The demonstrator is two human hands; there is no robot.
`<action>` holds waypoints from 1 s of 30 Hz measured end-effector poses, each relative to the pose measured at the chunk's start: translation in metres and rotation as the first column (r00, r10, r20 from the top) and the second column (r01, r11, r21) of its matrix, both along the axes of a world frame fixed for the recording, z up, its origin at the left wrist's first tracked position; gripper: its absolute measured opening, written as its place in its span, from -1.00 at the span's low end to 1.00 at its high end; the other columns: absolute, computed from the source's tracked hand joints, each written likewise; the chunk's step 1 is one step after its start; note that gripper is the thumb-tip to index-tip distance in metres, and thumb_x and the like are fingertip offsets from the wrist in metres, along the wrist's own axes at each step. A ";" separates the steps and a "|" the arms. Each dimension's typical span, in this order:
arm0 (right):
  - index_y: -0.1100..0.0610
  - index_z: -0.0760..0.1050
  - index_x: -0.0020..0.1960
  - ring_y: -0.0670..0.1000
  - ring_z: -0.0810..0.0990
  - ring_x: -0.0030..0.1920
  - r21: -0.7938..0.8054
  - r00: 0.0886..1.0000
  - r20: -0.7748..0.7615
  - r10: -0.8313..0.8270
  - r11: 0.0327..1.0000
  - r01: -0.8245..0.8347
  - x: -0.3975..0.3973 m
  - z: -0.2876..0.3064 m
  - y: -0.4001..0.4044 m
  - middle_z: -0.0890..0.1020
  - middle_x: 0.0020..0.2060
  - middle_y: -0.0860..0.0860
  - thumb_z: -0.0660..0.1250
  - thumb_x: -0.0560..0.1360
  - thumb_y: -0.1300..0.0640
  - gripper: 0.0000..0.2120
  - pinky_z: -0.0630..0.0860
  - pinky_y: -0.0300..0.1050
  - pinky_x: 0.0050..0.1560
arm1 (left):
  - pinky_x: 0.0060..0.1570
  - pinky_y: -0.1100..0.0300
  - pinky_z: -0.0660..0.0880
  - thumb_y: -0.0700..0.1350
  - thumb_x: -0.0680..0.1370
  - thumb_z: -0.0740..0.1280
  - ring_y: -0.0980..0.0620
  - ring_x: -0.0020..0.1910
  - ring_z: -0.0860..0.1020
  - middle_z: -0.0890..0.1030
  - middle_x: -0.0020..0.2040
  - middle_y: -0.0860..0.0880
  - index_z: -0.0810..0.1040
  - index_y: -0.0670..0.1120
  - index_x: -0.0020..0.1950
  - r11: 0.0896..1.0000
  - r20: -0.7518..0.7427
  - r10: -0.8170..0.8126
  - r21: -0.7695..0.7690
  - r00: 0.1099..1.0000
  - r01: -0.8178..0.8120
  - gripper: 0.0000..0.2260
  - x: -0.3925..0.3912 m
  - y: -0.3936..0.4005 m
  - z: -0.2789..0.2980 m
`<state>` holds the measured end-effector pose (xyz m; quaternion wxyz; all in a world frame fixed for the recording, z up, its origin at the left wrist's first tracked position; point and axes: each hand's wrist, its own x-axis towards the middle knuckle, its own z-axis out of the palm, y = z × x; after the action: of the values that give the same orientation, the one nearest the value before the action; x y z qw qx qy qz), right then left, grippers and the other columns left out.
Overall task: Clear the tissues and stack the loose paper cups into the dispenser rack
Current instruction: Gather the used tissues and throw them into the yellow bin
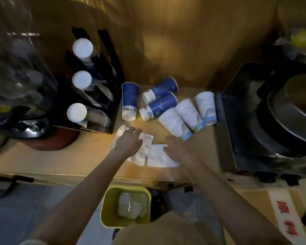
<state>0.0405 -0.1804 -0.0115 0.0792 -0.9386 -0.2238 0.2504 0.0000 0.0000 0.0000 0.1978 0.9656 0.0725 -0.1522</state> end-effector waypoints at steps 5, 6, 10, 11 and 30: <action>0.06 0.04 0.49 0.21 0.22 0.40 -0.025 0.999 -0.036 0.019 0.999 -0.020 -0.024 -0.028 -0.008 0.21 0.46 0.18 0.13 0.55 0.07 -0.45 0.22 0.08 0.39 | 0.45 -0.15 0.07 0.01 0.58 0.12 -0.17 0.52 -0.07 -0.11 0.56 -0.11 0.02 0.06 0.49 0.995 -0.081 -0.049 0.078 0.996 0.056 -0.50 -0.026 -0.009 -0.043; 0.02 0.01 0.50 0.21 0.17 0.43 -0.048 0.999 -0.018 0.042 0.998 -0.043 -0.026 -0.033 -0.009 0.15 0.49 0.17 0.12 0.56 0.06 -0.44 0.16 0.07 0.42 | 0.46 -0.17 0.00 0.02 0.59 0.10 -0.18 0.52 -0.12 -0.15 0.55 -0.10 -0.02 0.08 0.49 0.995 -0.087 -0.037 0.091 0.995 0.045 -0.49 -0.031 -0.010 -0.049; -0.01 0.06 0.49 0.18 0.06 0.48 -0.096 0.996 0.036 0.078 0.993 -0.075 -0.033 -0.048 -0.020 0.07 0.52 0.15 0.10 0.57 0.09 -0.49 0.05 0.08 0.46 | 0.45 -0.21 -0.07 -0.01 0.60 0.08 -0.20 0.51 -0.18 -0.19 0.55 -0.09 -0.07 0.09 0.49 0.994 -0.142 0.013 0.108 0.990 0.002 -0.49 -0.044 -0.006 -0.064; 0.00 0.12 0.47 0.18 0.10 0.47 -0.089 0.996 0.046 0.078 0.993 -0.074 -0.034 -0.050 -0.021 0.11 0.51 0.16 0.11 0.56 0.10 -0.51 0.09 0.08 0.44 | 0.45 -0.20 -0.07 -0.02 0.60 0.09 -0.19 0.52 -0.16 -0.16 0.55 -0.09 -0.05 0.09 0.49 0.995 -0.145 0.039 0.095 0.989 -0.026 -0.49 -0.046 -0.006 -0.066; 0.19 0.58 -0.02 0.22 0.60 -0.16 0.360 0.995 0.100 -0.018 0.933 -0.019 -0.130 -0.038 0.034 0.64 -0.13 0.20 0.28 0.47 0.22 -0.86 0.45 -0.05 -0.27 | -0.51 0.12 0.42 -0.24 0.32 0.30 -0.22 -0.37 0.58 0.59 -0.33 -0.19 0.62 -0.16 -0.25 0.935 0.072 0.356 -0.022 0.932 -0.355 -0.89 -0.183 0.024 -0.054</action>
<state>-0.0898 -0.1468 -0.0493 0.2384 -0.9195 -0.2699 0.1573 -0.1832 0.0239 -0.0541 0.2290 0.9407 0.2377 -0.0780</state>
